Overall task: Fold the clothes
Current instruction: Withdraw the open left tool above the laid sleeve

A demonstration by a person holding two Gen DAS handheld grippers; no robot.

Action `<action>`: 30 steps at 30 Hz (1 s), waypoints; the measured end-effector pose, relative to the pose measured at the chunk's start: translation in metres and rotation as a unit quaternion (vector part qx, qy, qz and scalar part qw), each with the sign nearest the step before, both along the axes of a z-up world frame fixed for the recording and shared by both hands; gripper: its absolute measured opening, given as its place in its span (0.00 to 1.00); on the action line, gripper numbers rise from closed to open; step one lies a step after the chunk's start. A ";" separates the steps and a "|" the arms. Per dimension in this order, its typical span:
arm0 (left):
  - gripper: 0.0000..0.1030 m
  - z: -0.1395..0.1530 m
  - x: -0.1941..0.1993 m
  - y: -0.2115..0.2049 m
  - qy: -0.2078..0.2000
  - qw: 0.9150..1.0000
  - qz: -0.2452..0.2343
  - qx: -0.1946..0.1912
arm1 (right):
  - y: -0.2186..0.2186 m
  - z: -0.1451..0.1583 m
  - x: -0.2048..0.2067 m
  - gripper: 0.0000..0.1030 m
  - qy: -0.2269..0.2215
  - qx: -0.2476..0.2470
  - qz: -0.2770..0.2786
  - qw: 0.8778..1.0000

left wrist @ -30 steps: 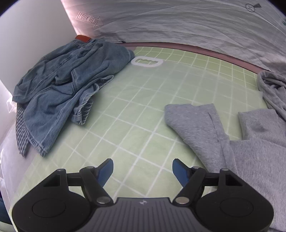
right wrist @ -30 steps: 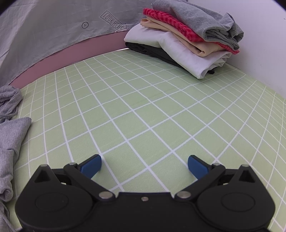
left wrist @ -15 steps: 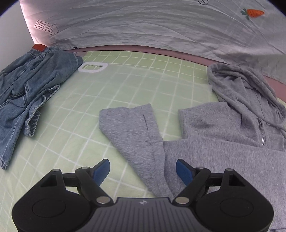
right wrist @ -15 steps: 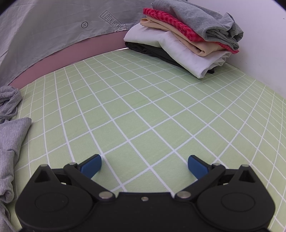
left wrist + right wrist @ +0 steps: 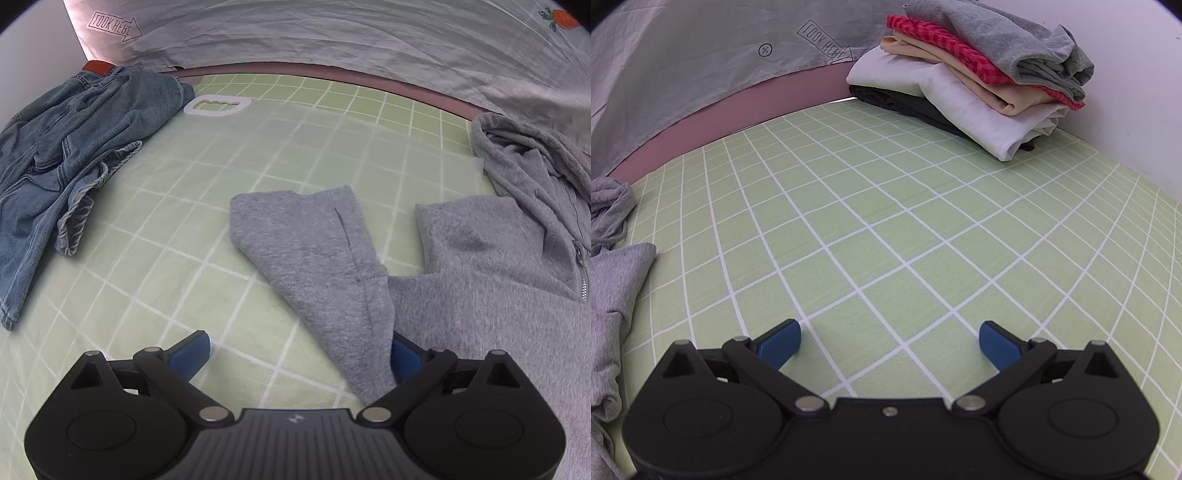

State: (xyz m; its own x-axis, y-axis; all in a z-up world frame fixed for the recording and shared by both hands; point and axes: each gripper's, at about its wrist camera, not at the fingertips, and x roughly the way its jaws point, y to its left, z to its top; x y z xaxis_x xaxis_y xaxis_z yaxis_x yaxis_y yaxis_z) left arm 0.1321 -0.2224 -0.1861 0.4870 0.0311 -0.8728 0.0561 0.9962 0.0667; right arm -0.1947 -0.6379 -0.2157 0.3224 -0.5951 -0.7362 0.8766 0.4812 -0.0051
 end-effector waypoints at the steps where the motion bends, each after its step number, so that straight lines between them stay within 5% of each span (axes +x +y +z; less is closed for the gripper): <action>1: 0.95 0.001 0.001 0.002 -0.005 1.000 0.004 0.005 | 0.000 0.000 0.000 1.00 0.000 0.000 0.000 1.000; 5: 0.96 0.003 0.004 0.013 -0.016 1.000 0.022 0.010 | 0.000 0.000 0.000 1.00 0.000 0.000 0.000 1.000; 12: 0.89 0.007 0.000 0.042 -0.029 0.996 0.066 -0.055 | 0.000 0.000 0.000 1.00 0.001 0.001 -0.002 1.000; 20: 0.89 0.018 -0.012 0.073 -0.058 0.972 0.186 -0.132 | -0.001 0.000 0.001 1.00 0.002 0.002 -0.002 1.000; 27: 0.89 0.006 -0.018 0.084 -0.044 0.970 0.204 -0.121 | -0.001 0.000 0.000 1.00 0.002 0.002 -0.002 1.000; 30: 0.79 0.004 -0.020 0.088 -0.044 0.969 0.217 -0.110 | 0.000 0.000 0.000 1.00 0.002 0.002 -0.002 1.000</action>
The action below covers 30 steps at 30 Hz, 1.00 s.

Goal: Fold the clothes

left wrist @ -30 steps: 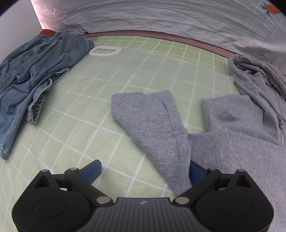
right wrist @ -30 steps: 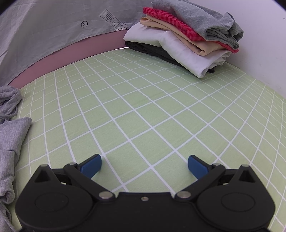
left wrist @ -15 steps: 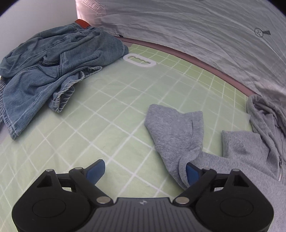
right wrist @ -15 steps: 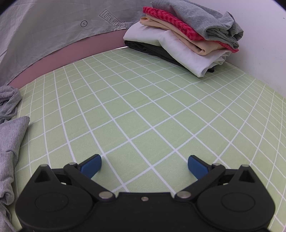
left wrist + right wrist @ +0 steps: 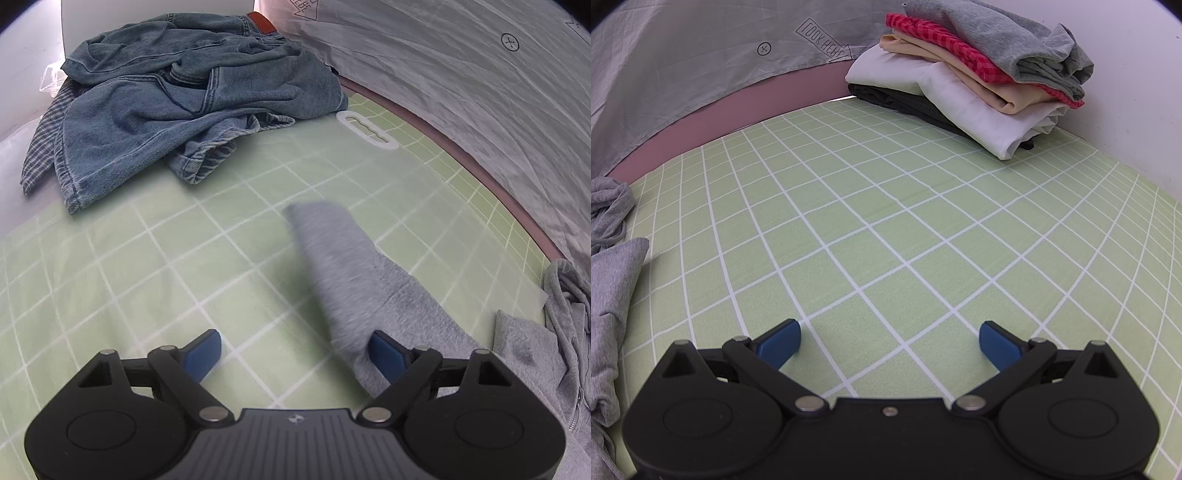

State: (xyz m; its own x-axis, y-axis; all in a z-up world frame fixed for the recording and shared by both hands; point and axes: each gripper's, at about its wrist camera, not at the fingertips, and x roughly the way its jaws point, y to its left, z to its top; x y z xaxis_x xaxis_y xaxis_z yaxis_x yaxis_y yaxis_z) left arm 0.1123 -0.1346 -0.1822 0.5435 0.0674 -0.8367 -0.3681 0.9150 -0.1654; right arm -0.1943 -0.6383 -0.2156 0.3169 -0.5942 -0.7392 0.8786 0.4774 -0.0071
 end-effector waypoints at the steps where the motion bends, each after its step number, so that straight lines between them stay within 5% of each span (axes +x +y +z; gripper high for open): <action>1: 0.76 0.000 0.000 0.001 0.001 1.000 0.003 0.007 | 0.000 0.000 0.000 1.00 0.000 0.000 0.000 1.000; 14: 0.76 -0.005 0.016 -0.012 0.001 0.997 -0.033 0.067 | 0.000 0.000 0.000 1.00 -0.001 -0.002 0.000 1.000; 19: 0.22 -0.001 0.012 -0.015 -0.025 0.996 -0.060 0.059 | 0.001 0.000 0.000 1.00 -0.002 -0.003 0.000 1.000; 24: 0.11 0.000 0.020 -0.008 -0.027 0.997 -0.033 0.059 | 0.001 0.000 0.000 1.00 -0.002 -0.003 0.000 1.000; 30: 0.10 0.005 0.026 -0.002 -0.034 0.998 -0.026 0.047 | 0.001 0.000 0.000 1.00 -0.003 -0.005 -0.001 1.000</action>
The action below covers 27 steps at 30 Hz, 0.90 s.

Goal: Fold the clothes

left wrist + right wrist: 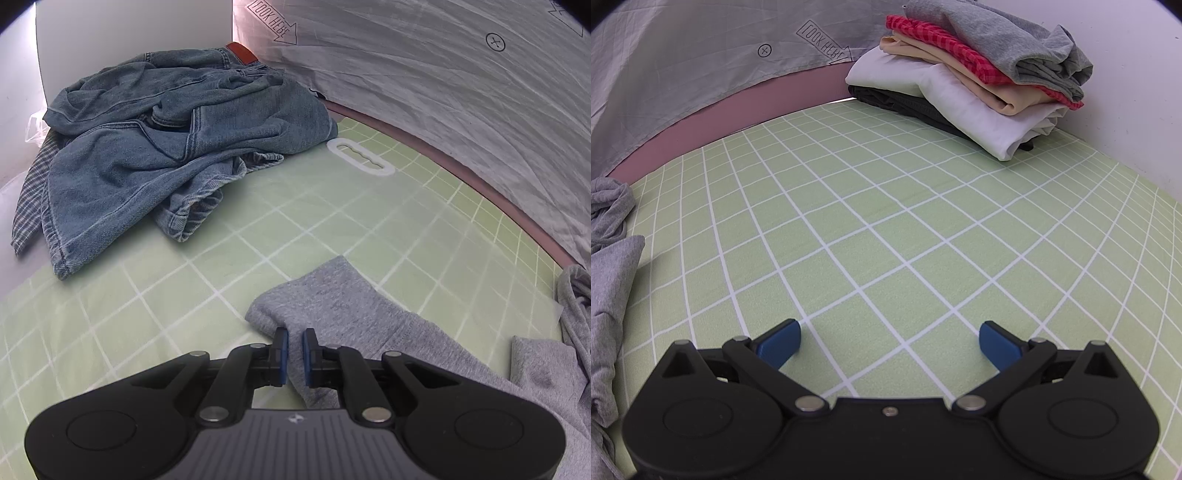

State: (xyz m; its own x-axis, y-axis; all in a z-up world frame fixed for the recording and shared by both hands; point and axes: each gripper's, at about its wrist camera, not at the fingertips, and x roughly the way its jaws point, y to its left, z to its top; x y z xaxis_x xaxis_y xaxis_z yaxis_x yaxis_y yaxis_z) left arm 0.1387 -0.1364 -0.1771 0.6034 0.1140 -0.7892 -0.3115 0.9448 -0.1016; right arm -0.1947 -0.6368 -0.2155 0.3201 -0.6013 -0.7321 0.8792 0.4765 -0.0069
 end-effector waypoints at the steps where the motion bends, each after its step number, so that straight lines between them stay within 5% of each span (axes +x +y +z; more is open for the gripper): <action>1: 0.10 0.003 -0.001 0.000 -0.004 1.000 0.000 -0.001 | 0.000 0.000 0.000 1.00 0.000 -0.001 0.000 1.000; 6: 0.09 0.026 -0.014 -0.008 -0.050 0.998 -0.021 -0.035 | 0.002 0.000 0.000 1.00 -0.002 -0.004 -0.003 1.000; 12: 0.09 0.055 -0.035 -0.061 -0.095 0.985 -0.133 -0.055 | 0.004 -0.001 -0.001 1.00 -0.007 -0.012 -0.003 1.000; 15: 0.09 0.066 -0.047 -0.100 -0.109 0.971 -0.201 -0.069 | 0.005 -0.001 -0.002 1.00 -0.009 -0.017 -0.002 1.000; 20: 0.09 0.074 -0.078 -0.170 -0.101 0.933 -0.329 -0.102 | 0.006 -0.002 -0.004 1.00 -0.014 -0.025 0.005 1.000; 23: 0.28 0.067 -0.102 -0.207 -0.086 0.910 -0.398 -0.074 | 0.007 -0.003 -0.004 1.00 -0.016 -0.028 0.007 0.999; 25: 0.89 0.059 -0.114 -0.227 -0.065 0.902 -0.426 -0.033 | 0.005 -0.003 -0.004 1.00 -0.014 -0.025 0.009 1.000; 27: 0.95 0.056 -0.120 -0.227 -0.071 0.903 -0.424 -0.015 | 0.002 -0.002 -0.003 1.00 -0.010 -0.018 0.013 1.000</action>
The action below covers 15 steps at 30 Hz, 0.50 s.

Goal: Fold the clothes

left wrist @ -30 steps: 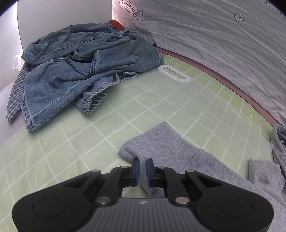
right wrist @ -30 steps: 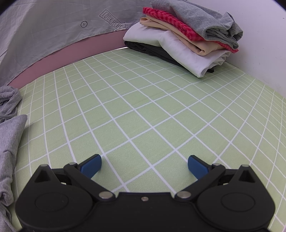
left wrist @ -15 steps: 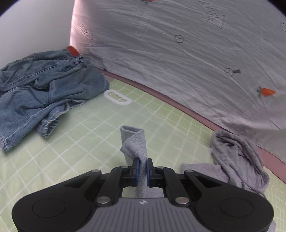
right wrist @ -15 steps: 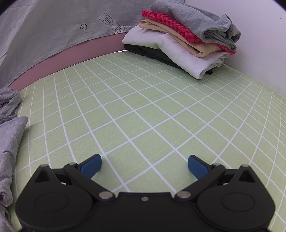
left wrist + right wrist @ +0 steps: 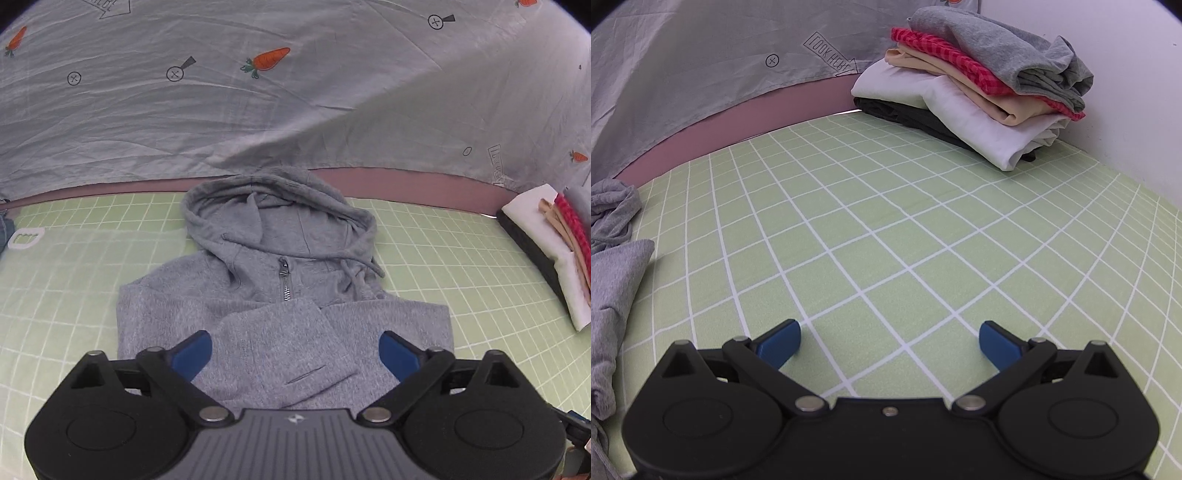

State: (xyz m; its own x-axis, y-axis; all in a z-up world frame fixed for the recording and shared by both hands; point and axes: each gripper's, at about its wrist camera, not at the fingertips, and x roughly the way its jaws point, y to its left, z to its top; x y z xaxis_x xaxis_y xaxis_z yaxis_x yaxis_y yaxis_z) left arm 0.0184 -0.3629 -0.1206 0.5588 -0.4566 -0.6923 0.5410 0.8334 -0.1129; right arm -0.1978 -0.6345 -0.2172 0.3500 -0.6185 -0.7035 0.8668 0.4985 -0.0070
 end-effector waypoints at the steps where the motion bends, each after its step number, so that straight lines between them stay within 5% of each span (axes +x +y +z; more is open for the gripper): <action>1: 0.95 0.000 0.000 0.005 0.002 1.000 0.004 0.002 | -0.002 0.001 0.001 1.00 0.003 0.005 0.001 1.000; 7: 0.95 0.001 0.014 0.045 0.024 0.997 0.074 0.013 | -0.006 0.008 0.017 1.00 0.034 0.033 -0.003 0.999; 15: 0.95 0.001 0.023 0.091 0.030 0.991 0.115 0.063 | 0.054 0.054 0.067 1.00 0.016 -0.031 0.125 0.992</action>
